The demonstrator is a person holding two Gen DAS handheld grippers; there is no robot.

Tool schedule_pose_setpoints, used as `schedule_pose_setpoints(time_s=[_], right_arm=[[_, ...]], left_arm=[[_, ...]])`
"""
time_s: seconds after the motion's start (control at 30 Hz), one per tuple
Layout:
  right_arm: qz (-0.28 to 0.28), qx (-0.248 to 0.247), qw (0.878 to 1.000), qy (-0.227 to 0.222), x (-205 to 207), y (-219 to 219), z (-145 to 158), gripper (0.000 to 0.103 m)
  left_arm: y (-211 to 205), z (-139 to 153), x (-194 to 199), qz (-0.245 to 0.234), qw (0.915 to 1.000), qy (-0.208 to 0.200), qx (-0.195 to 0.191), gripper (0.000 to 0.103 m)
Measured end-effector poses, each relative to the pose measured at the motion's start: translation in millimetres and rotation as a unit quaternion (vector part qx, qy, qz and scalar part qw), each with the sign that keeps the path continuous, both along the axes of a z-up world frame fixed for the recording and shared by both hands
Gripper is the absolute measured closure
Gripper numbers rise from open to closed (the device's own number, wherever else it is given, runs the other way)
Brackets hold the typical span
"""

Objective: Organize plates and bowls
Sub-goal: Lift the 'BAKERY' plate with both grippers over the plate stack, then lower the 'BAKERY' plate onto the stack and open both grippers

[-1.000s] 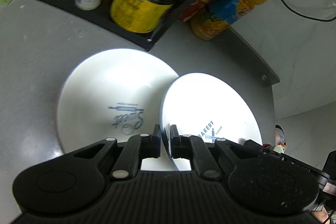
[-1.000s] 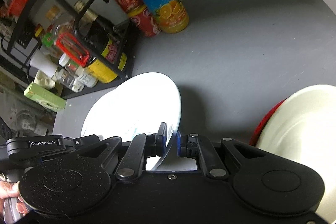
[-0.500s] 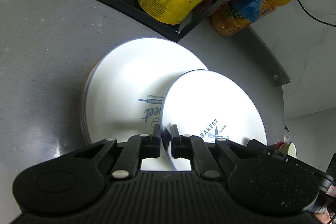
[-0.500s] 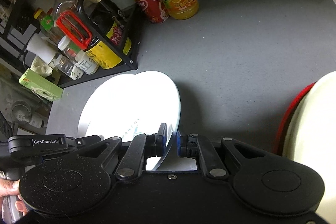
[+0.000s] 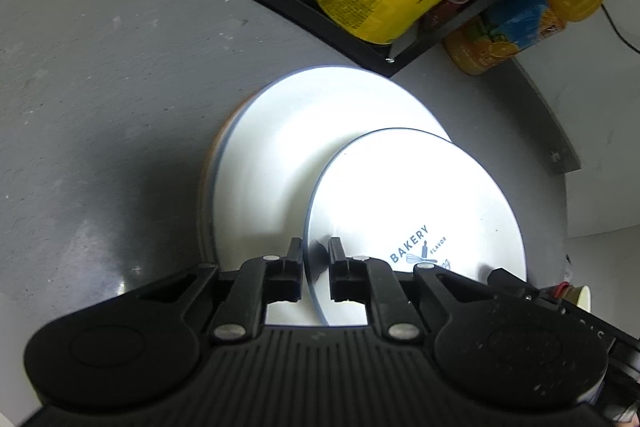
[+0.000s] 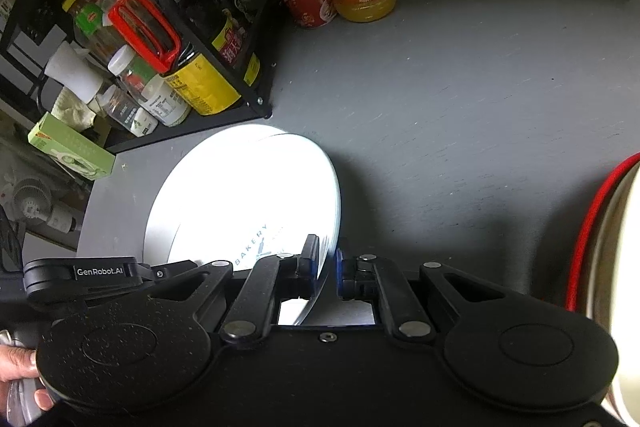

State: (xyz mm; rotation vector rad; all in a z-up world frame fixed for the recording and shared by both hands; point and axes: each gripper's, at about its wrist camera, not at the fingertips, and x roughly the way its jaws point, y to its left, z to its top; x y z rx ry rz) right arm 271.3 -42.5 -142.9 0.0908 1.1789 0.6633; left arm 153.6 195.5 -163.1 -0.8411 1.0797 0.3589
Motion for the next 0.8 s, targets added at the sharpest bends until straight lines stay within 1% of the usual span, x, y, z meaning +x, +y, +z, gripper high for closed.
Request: schedule_pose_setpoints(time_s=[0.07,0.13,0.33,0.37,0.4,0.43,0.47,0.5,0.6,0.67,0.8], right_arm=[[0.005,-0.006,1.000,0.000,-1.3,3.6,-2.0,0.095],[0.007,-0.008,1.000,-0.004,-2.5,6.2,-3.7,0.096],[0.004,-0.008,1.000,0.007,0.1,8.4,-9.1,0.096],[0.004,-0.011,1.000,0.008,-0.1,9.6,-10.2,0.096],[0.004,-0.012,1.000,0.010,-0.4,10.4,-11.3,0.096],[0.004,-0.013,1.000,0.011,-0.5,10.8,-12.1,0.095],[0.004,-0.012,1.000,0.012,-0.4,10.8,-12.3,0.095],[0.003,-0.012,1.000,0.012,-0.6,10.5,-12.5,0.095],[0.002,-0.013,1.000,0.013,-0.4,9.6,-14.2,0.089],[0.002,-0.011,1.000,0.016,-0.2,8.4,-16.0,0.086],[0.003,-0.012,1.000,0.014,-0.1,7.7,-15.7,0.083]], left_arm=[[1.3,-1.2,-0.2,0.003,0.9999,0.011,0.007,0.093],[2.8,1.5,-0.7,0.007,0.9998,0.013,0.015,0.093],[14.7,19.9,-2.2,0.022,0.9995,0.001,0.024,0.091],[17.0,22.7,-2.5,0.026,0.9994,0.002,0.023,0.084],[18.7,25.3,-3.2,0.032,0.9993,0.002,0.021,0.074],[19.6,27.6,-4.1,0.037,0.9991,0.002,0.023,0.068],[20.1,30.5,-4.8,0.041,0.9986,0.003,0.032,0.058],[19.5,32.4,-4.8,0.044,0.9982,0.001,0.041,0.054],[16.2,34.7,-4.5,0.042,0.9969,0.000,0.067,0.045],[15.7,32.1,-5.5,0.044,0.9963,0.005,0.074,0.044],[17.6,21.6,-6.4,0.054,0.9960,0.012,0.070,0.043]])
